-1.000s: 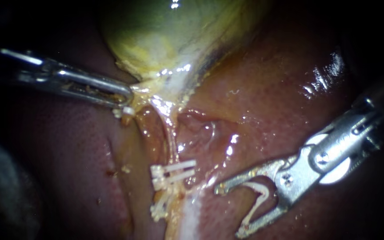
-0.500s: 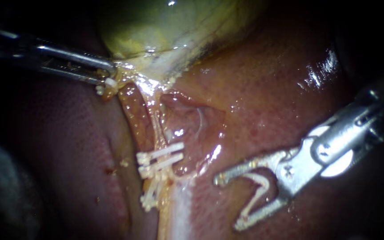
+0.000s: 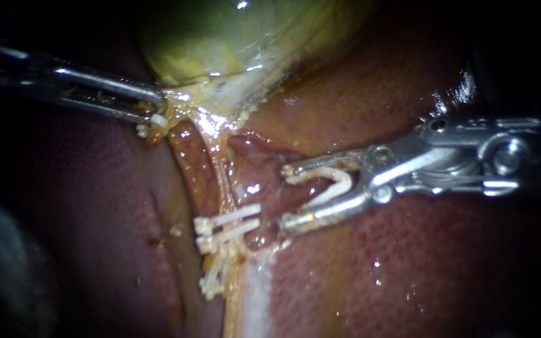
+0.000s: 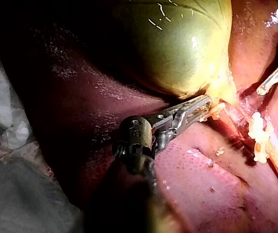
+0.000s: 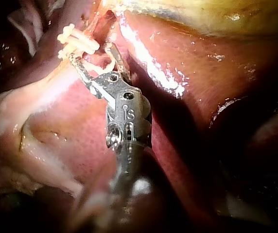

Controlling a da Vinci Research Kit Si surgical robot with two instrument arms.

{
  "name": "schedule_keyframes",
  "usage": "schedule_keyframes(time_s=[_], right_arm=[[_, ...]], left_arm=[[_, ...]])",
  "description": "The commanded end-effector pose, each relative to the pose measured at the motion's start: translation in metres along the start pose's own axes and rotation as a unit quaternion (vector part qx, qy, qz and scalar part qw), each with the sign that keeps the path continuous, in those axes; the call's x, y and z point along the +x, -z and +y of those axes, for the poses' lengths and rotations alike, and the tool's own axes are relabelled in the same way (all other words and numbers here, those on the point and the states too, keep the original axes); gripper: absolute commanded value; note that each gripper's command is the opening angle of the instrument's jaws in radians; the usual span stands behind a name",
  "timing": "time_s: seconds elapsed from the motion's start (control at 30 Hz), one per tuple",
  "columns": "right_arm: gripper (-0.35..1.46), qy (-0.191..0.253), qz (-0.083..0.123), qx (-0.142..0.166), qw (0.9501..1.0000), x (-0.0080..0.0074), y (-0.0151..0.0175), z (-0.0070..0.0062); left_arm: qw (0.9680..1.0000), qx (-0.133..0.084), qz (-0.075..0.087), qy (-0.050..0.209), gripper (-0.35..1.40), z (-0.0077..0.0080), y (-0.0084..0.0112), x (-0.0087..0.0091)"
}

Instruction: Clipping third clip right tube

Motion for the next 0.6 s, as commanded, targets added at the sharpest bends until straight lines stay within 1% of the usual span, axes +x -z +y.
schedule_keyframes(time_s=[0.03, 0.1, 0.23, 0.33, 0.47, 0.57, 0.6], right_arm=[[0.49, -0.008, 0.005, -0.001, 1.0000, 0.0001, -0.0004, 0.0003], [0.49, -0.030, 0.016, -0.004, 0.9994, 0.0005, -0.0014, 0.0008], [0.49, -0.057, 0.025, -0.014, 0.9979, 0.0010, -0.0032, 0.0018], [0.49, -0.082, 0.037, -0.010, 0.9959, 0.0010, -0.0043, 0.0025], [0.50, -0.102, 0.055, -0.007, 0.9932, 0.0010, -0.0058, 0.0034], [0.50, -0.122, 0.074, -0.011, 0.9897, 0.0012, -0.0071, 0.0040], [0.50, -0.138, 0.085, -0.007, 0.9867, 0.0013, -0.0075, 0.0042]], left_arm=[[1.0000, 0.000, 0.000, 0.000, -0.35, 0.0001, 0.0000, 0.0000], [1.0000, 0.000, 0.000, 0.000, -0.35, 0.0001, 0.0000, 0.0000], [1.0000, 0.000, 0.000, 0.000, -0.35, 0.0001, 0.0000, 0.0000], [1.0000, 0.002, 0.001, 0.000, -0.35, 0.0001, 0.0000, 0.0000], [1.0000, 0.002, 0.001, 0.000, -0.35, 0.0001, -0.0001, 0.0000], [1.0000, 0.002, 0.001, 0.000, -0.35, 0.0001, -0.0002, 0.0000], [1.0000, 0.002, 0.002, 0.000, -0.35, 0.0002, -0.0002, 0.0000]])
